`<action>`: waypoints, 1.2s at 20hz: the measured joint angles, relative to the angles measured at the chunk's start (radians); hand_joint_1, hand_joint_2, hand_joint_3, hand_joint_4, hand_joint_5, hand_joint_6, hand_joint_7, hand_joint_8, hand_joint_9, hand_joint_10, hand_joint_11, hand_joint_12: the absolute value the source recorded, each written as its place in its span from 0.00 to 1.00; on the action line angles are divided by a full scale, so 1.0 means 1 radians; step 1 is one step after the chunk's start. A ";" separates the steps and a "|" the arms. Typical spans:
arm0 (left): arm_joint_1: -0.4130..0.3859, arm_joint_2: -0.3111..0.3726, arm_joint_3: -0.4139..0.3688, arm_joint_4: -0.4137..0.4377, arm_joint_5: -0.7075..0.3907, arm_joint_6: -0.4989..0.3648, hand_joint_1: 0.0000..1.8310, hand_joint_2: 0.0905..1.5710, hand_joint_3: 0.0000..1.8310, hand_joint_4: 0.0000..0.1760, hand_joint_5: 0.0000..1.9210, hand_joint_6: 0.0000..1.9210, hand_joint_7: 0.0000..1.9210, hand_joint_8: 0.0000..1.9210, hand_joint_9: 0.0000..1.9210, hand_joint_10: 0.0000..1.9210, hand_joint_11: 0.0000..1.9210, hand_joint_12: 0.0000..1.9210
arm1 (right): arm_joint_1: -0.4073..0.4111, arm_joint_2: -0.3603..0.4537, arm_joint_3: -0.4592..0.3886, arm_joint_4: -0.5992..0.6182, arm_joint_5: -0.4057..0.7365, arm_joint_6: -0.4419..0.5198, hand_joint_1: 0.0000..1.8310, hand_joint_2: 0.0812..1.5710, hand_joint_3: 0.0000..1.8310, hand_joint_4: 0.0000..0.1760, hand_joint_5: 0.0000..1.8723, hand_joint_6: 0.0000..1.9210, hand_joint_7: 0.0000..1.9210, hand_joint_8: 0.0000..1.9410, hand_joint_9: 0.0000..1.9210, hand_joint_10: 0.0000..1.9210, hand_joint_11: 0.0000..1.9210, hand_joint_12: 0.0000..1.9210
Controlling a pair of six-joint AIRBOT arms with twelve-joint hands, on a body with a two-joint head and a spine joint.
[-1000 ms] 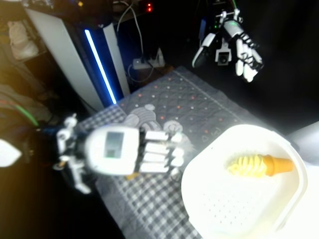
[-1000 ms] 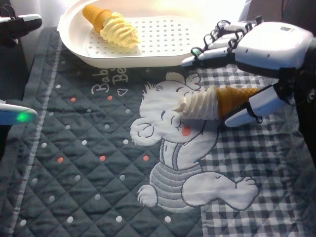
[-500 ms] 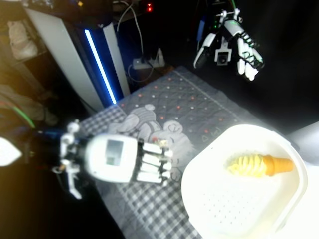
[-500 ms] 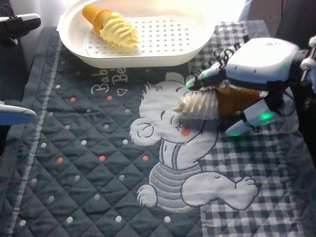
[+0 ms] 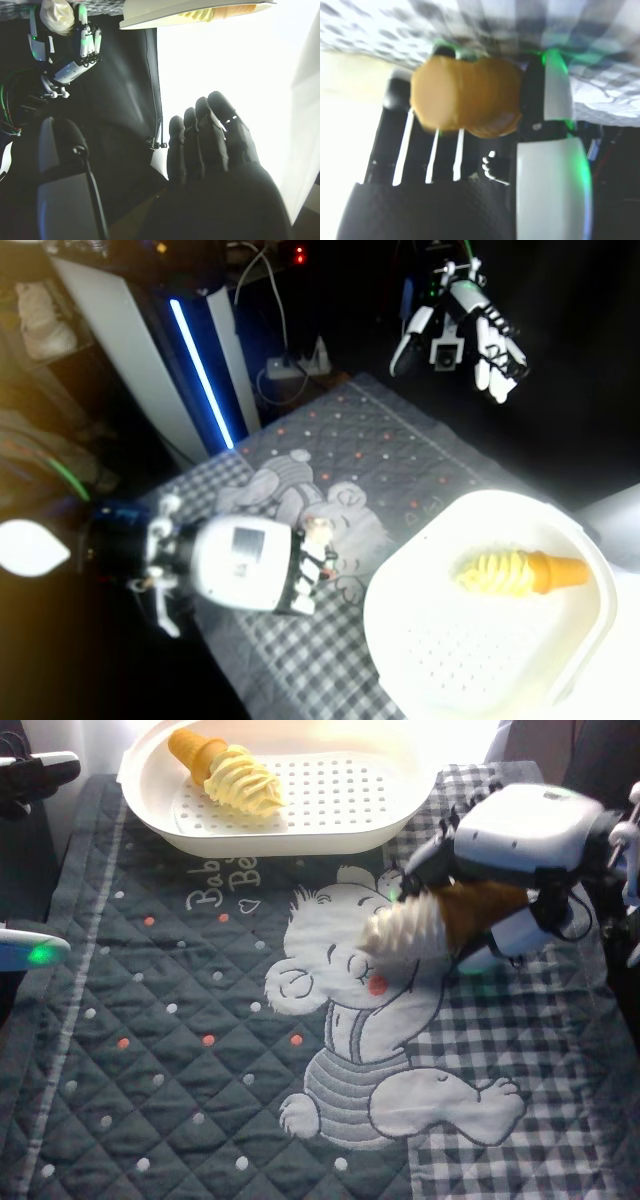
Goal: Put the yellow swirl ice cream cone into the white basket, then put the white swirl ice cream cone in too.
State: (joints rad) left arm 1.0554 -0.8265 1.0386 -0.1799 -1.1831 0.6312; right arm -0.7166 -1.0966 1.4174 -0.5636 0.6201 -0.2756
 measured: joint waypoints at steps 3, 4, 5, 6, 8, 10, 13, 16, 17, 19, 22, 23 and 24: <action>0.009 -0.005 0.008 -0.005 -0.004 -0.001 0.53 0.45 0.00 0.00 0.22 0.00 0.20 0.00 0.21 0.02 0.00 0.70 | 0.038 0.046 0.031 0.143 0.187 -0.018 0.70 0.65 0.00 0.00 0.62 0.25 0.59 0.47 0.56 0.31 0.11 0.63; 0.009 -0.011 0.013 -0.008 0.003 0.000 0.53 0.45 0.00 0.00 0.22 0.00 0.21 0.01 0.21 0.02 0.00 0.70 | 0.087 0.047 0.045 0.144 0.182 -0.062 0.69 0.64 0.00 0.00 0.60 0.32 0.64 0.36 0.62 0.27 0.36 0.61; 0.005 -0.014 0.012 -0.011 0.010 0.000 0.54 0.45 0.00 0.00 0.22 0.00 0.21 0.00 0.21 0.02 0.00 0.71 | 0.151 0.036 0.060 0.145 0.174 -0.115 0.69 0.64 0.00 0.00 0.58 0.38 0.66 0.30 0.65 0.23 0.46 0.54; 0.005 -0.014 0.012 -0.006 0.011 -0.005 0.53 0.45 0.00 0.00 0.22 0.00 0.21 0.00 0.21 0.02 0.00 0.72 | 0.228 0.002 0.092 0.172 0.179 -0.160 0.69 0.64 0.00 0.01 0.58 0.41 0.65 0.28 0.64 0.21 0.46 0.54; 0.005 -0.017 0.013 0.015 0.003 -0.019 0.52 0.45 0.00 0.00 0.22 0.00 0.21 0.00 0.21 0.02 0.00 0.72 | 0.331 -0.144 0.231 0.204 0.167 -0.193 0.70 0.62 0.00 0.00 0.63 0.32 0.71 0.19 0.68 0.26 0.52 0.58; -0.010 -0.024 0.026 0.026 0.020 -0.018 0.49 0.45 0.00 0.00 0.22 0.00 0.21 0.00 0.22 0.02 0.00 0.72 | 0.338 -0.266 0.347 0.196 0.072 -0.193 0.70 0.63 0.00 0.00 0.60 0.40 0.76 0.05 0.75 0.08 0.62 0.36; -0.053 -0.058 0.061 0.037 0.031 -0.034 0.49 0.45 0.00 0.00 0.22 0.00 0.22 0.00 0.22 0.02 0.00 0.72 | 0.325 -0.403 0.476 0.095 -0.180 -0.174 0.70 0.62 0.00 0.00 0.67 0.18 0.67 0.31 0.65 0.75 0.62 0.92; -0.063 -0.069 0.064 0.057 0.039 -0.045 0.50 0.46 0.00 0.00 0.23 0.00 0.22 0.00 0.22 0.01 0.00 0.72 | 0.332 -0.440 0.530 0.054 -0.274 -0.175 0.75 0.64 0.00 0.00 0.59 0.35 0.67 0.14 0.57 0.58 0.51 0.67; -0.063 -0.069 0.064 0.061 0.036 -0.046 0.51 0.45 0.00 0.00 0.23 0.01 0.22 0.00 0.22 0.02 0.00 0.72 | 0.332 -0.441 0.530 0.039 -0.291 -0.175 0.76 0.65 0.00 0.00 0.59 0.36 0.66 0.13 0.55 0.59 0.44 0.65; -0.063 -0.069 0.064 0.056 0.037 -0.046 0.52 0.45 0.00 0.00 0.24 0.01 0.22 0.00 0.22 0.02 0.00 0.72 | 0.330 -0.443 0.530 0.024 -0.314 -0.174 0.55 0.57 0.00 0.03 0.40 0.03 0.48 0.01 0.44 0.12 0.22 0.50; -0.063 -0.069 0.064 0.058 0.036 -0.046 0.52 0.45 0.00 0.00 0.24 0.00 0.22 0.00 0.22 0.02 0.00 0.73 | 0.330 -0.440 0.532 0.023 -0.306 -0.136 0.36 0.45 0.00 0.99 0.03 0.01 0.06 0.01 0.09 0.01 0.00 0.17; -0.063 -0.069 0.064 0.050 0.034 -0.046 0.52 0.45 0.00 0.00 0.24 0.00 0.22 0.00 0.22 0.01 0.00 0.73 | 0.331 -0.439 0.532 0.021 -0.279 -0.095 0.33 0.44 0.00 1.00 0.00 0.00 0.03 0.00 0.07 0.00 0.00 0.03; -0.063 -0.069 0.064 0.045 0.034 -0.046 0.52 0.45 0.00 0.00 0.23 0.00 0.22 0.00 0.22 0.01 0.00 0.73 | 0.331 -0.439 0.529 0.019 -0.245 -0.052 0.32 0.44 0.00 1.00 0.00 0.00 0.01 0.00 0.04 0.00 0.04 0.03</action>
State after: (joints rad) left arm 0.9920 -0.8959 1.1030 -0.1352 -1.1492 0.5854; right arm -0.3859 -1.5352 1.9465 -0.5449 0.3756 -0.3279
